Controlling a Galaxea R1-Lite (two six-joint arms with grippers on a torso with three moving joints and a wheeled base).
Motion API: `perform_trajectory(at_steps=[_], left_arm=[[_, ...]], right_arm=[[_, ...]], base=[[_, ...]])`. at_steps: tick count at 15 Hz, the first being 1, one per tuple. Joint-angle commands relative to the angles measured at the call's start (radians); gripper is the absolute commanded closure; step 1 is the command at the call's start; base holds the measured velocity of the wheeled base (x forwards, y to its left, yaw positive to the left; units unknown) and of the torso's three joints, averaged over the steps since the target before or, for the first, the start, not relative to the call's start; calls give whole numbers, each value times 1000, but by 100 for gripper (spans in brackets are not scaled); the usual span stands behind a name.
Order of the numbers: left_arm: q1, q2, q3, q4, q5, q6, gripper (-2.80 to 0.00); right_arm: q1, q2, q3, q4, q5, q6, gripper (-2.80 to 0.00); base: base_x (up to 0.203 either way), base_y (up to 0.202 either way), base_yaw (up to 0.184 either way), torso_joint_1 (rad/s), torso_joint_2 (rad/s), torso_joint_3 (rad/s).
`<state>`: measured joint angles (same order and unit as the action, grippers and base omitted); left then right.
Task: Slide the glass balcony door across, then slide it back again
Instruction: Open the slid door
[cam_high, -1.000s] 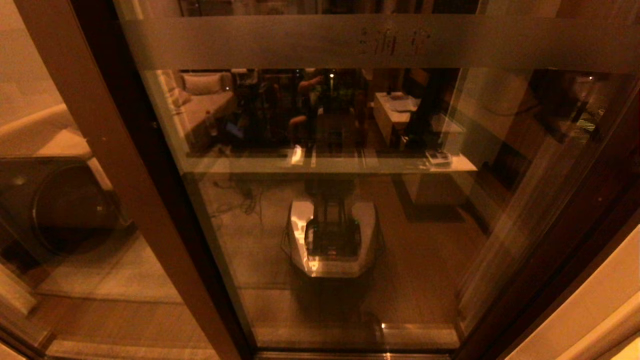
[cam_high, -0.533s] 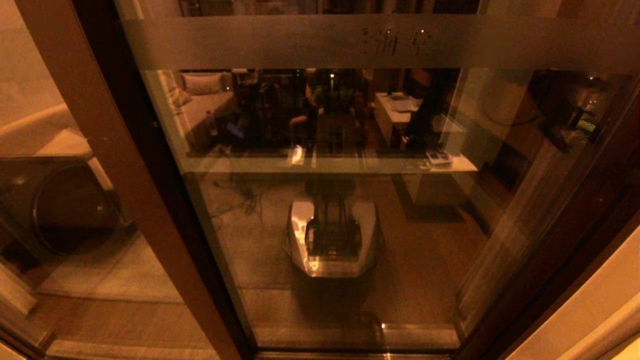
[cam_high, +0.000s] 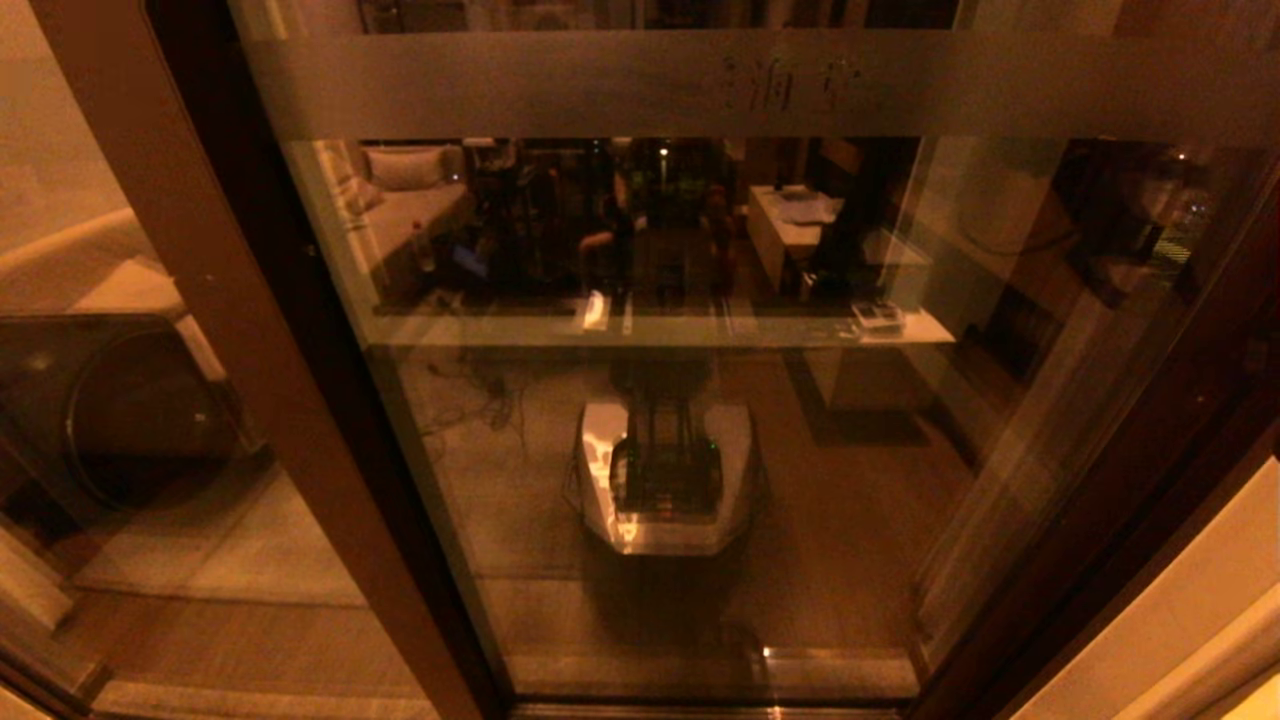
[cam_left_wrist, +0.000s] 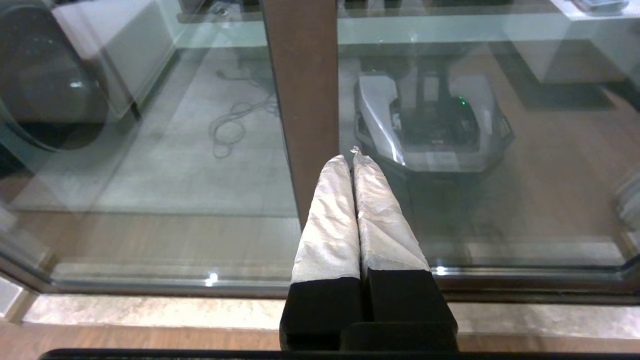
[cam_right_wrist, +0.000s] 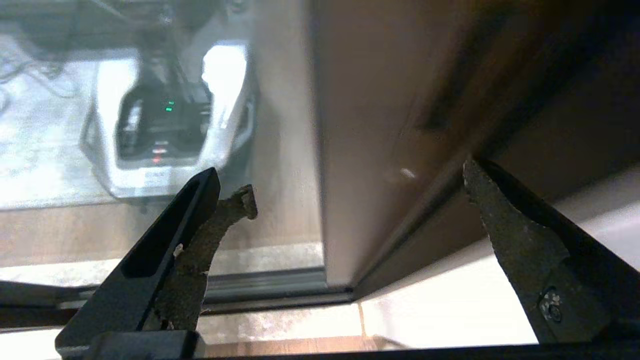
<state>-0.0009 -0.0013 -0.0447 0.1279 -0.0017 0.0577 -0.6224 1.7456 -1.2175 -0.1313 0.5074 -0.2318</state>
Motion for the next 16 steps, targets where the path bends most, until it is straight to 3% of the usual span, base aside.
perform_trajectory(at_steps=[1,16], left_arm=[[1,0,0,1,0,1,0],[1,0,0,1,0,1,0]], right_arm=[[18,12,-17,-1,2,6,-280],[47,56,-31,-76,-40,14,-280]], base=[[0,0,0,0,0,0],[0,0,0,0,0,0]])
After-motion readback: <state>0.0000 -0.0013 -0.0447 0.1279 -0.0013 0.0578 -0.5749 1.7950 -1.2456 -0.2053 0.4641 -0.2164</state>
